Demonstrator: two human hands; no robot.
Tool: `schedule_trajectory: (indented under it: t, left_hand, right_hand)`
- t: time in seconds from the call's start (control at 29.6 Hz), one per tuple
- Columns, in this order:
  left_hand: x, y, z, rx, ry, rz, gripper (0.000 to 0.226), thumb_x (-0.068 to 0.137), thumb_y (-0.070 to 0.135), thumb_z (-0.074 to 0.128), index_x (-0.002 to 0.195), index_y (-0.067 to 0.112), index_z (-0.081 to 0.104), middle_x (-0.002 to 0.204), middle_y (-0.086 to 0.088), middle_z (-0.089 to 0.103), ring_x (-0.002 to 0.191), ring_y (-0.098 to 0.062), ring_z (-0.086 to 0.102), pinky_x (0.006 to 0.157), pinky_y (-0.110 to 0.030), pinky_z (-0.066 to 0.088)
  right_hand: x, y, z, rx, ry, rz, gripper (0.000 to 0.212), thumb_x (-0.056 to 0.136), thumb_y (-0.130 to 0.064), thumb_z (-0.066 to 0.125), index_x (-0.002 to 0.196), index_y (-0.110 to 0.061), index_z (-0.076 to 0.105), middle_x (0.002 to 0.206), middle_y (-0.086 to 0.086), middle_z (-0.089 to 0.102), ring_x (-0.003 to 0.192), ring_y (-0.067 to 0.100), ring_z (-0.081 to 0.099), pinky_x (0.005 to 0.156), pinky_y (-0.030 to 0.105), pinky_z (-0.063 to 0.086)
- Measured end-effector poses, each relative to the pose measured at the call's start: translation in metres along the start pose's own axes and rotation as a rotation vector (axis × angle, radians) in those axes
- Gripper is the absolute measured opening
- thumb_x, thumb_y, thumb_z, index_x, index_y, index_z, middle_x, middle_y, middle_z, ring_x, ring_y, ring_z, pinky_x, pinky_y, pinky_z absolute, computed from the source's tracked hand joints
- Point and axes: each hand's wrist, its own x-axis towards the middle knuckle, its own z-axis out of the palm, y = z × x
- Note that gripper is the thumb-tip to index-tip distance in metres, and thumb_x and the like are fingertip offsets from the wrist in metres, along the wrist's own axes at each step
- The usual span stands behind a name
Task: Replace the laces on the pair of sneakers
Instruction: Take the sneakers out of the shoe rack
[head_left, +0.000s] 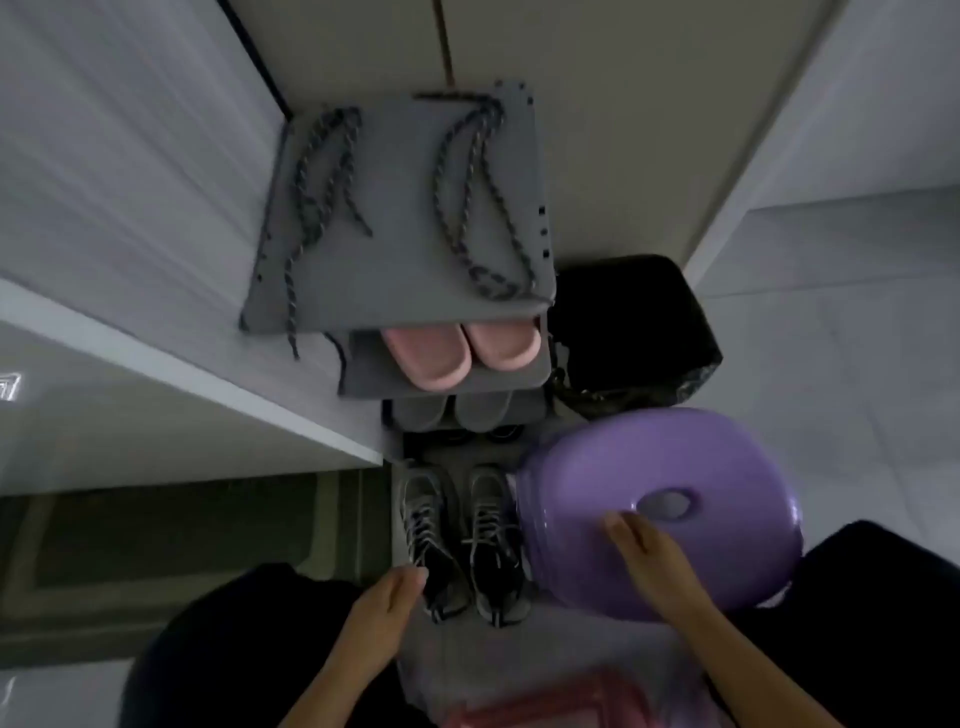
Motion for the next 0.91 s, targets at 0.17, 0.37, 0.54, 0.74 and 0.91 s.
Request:
schedule_trajectory:
  t: [0.17,0.37,0.54,0.74,0.91]
  left_hand:
    - [0.019,0.018,0.019,0.016,0.026,0.183,0.041,0.093,0.049,0.034,0.109,0.021,0.059,0.119,-0.009,0.061,0.112,-0.022,0.056,0.096,-0.032,0.042]
    - [-0.019,0.007,0.043,0.148,0.049,0.262,0.046,0.094,0.047,0.037,0.115,0.012,0.057,0.115,-0.008,0.060,0.114,-0.026,0.055,0.090,-0.031,0.041]
    - [-0.041,-0.010,0.059,0.361,0.008,0.313,0.046,0.094,0.046,0.039,0.108,0.005,0.056,0.113,-0.014,0.061,0.104,-0.025,0.057,0.078,-0.029,0.039]
    - [-0.051,-0.002,0.074,0.499,-0.021,0.288,0.047,0.094,0.043,0.040,0.114,0.002,0.052,0.121,-0.017,0.056,0.110,-0.029,0.054,0.084,-0.031,0.039]
    - [-0.011,-0.010,0.098,0.317,-0.037,0.229,0.027,0.092,0.036,0.048,0.076,0.014,0.049,0.106,-0.017,0.060,0.098,-0.027,0.057,0.073,-0.028,0.037]
  right_hand:
    - [0.031,0.009,0.026,-0.150,0.282,-0.342,0.022,0.066,-0.011,0.034,0.086,-0.014,0.043,0.063,0.007,0.053,0.041,0.017,0.054,0.035,0.020,0.034]
    - [-0.020,0.017,0.040,-0.204,0.255,-0.082,0.051,0.087,-0.046,0.037,0.118,-0.012,0.059,0.133,0.016,0.049,0.119,0.037,0.047,0.098,0.043,0.037]
    - [-0.031,0.008,0.028,-0.350,0.050,0.010,0.051,0.095,-0.048,0.034,0.138,-0.022,0.037,0.148,0.014,0.029,0.136,0.032,0.029,0.111,0.041,0.023]
    - [-0.036,0.014,0.028,-0.381,0.074,-0.054,0.046,0.096,-0.043,0.036,0.137,-0.024,0.036,0.144,0.015,0.031,0.132,0.032,0.033,0.106,0.038,0.030]
    - [-0.026,0.010,0.034,-0.363,0.090,-0.023,0.047,0.096,-0.044,0.034,0.138,-0.024,0.036,0.146,0.016,0.028,0.135,0.032,0.027,0.110,0.040,0.025]
